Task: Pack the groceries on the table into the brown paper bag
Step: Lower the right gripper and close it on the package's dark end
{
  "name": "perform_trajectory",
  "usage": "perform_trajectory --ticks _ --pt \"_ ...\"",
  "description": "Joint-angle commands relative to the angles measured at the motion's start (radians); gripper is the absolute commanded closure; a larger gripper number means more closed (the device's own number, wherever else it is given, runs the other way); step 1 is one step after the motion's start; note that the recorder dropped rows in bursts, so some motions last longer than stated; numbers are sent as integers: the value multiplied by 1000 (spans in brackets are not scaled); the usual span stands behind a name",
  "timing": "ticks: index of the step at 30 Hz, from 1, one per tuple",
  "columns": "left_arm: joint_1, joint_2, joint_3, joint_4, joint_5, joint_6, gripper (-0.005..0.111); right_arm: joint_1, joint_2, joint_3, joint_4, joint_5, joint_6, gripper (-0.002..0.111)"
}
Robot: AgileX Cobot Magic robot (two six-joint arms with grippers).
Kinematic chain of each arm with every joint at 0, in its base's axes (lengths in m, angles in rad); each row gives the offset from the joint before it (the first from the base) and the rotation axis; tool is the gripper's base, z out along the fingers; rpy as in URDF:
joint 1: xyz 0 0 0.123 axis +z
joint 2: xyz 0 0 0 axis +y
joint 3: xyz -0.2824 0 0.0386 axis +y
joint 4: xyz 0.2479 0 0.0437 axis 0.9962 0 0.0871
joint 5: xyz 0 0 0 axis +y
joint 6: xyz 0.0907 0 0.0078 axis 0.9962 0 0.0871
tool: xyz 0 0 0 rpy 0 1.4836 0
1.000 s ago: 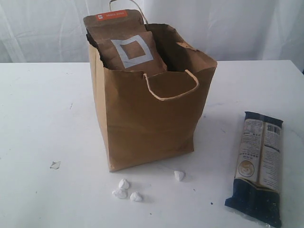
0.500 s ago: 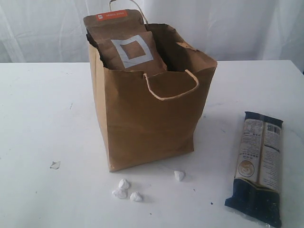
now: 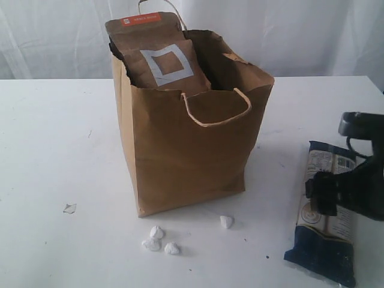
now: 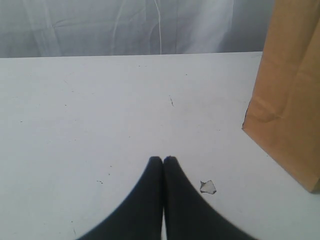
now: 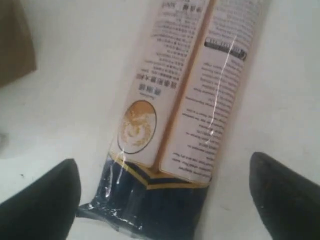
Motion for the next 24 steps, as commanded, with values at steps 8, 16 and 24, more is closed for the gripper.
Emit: perform_trajectory --ticks 8,16,24 --pt "2 -5 4 1 2 0 107 -102 230 -83 -70 -197 199 24" --pt "2 -5 4 1 2 0 107 -194 426 -338 -116 -100 192 24" --pt "2 -5 4 1 2 0 107 -211 613 -485 -120 -95 109 24"
